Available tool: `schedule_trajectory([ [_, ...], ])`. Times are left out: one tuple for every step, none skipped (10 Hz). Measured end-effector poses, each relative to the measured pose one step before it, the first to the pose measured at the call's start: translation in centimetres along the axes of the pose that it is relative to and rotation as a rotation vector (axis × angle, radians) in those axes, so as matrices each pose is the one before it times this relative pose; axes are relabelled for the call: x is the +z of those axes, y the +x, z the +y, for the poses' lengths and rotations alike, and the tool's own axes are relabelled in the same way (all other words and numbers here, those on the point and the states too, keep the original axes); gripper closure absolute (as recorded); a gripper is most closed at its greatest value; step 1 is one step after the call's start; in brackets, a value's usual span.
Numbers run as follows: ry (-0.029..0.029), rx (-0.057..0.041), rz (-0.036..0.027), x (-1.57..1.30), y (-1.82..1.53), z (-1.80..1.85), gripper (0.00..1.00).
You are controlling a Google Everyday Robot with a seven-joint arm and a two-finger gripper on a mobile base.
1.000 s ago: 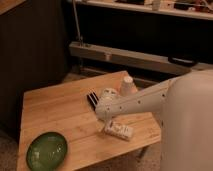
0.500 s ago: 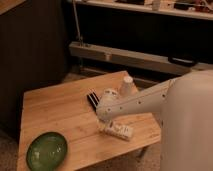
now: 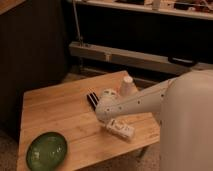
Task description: Stand the bottle upright
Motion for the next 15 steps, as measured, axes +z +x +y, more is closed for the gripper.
schedule_trajectory([
  [-0.00321,-0.00346,0.00217,0.107,0.031,0.054,1.00],
  [-0.00167,-0.00270,-0.00063,-0.053,-0.027,0.011,1.00],
  [-0.00121,-0.00337,-0.00188,-0.111,-0.075,0.001,1.00],
  [-0.00134,-0.00292,-0.00047,-0.024,-0.043,0.031,0.99],
  [-0.00189,-0.00225,-0.00003,-0.027,-0.039,0.053,0.92],
  [-0.00096,-0.00319,-0.00030,-0.065,-0.069,0.024,0.82],
  [0.00000,-0.00252,-0.00073,-0.145,-0.071,-0.010,0.72],
  [-0.00005,-0.00142,-0.00086,-0.127,-0.050,-0.039,0.62],
  [0.00109,-0.00231,-0.00335,-0.189,-0.124,-0.083,0.52],
  [-0.00107,-0.00139,-0.00416,-0.039,-0.046,-0.005,0.44],
  [-0.00048,-0.00025,0.00169,-0.086,-0.052,0.055,0.33],
  [-0.00066,0.00067,0.00131,-0.026,0.044,0.036,0.24],
  [-0.00056,-0.00058,0.00070,0.005,0.005,0.045,0.20],
  [0.00066,0.00063,0.00029,-0.023,0.020,-0.039,0.20],
  [-0.00396,0.00121,0.00572,0.179,0.245,0.144,0.20],
])
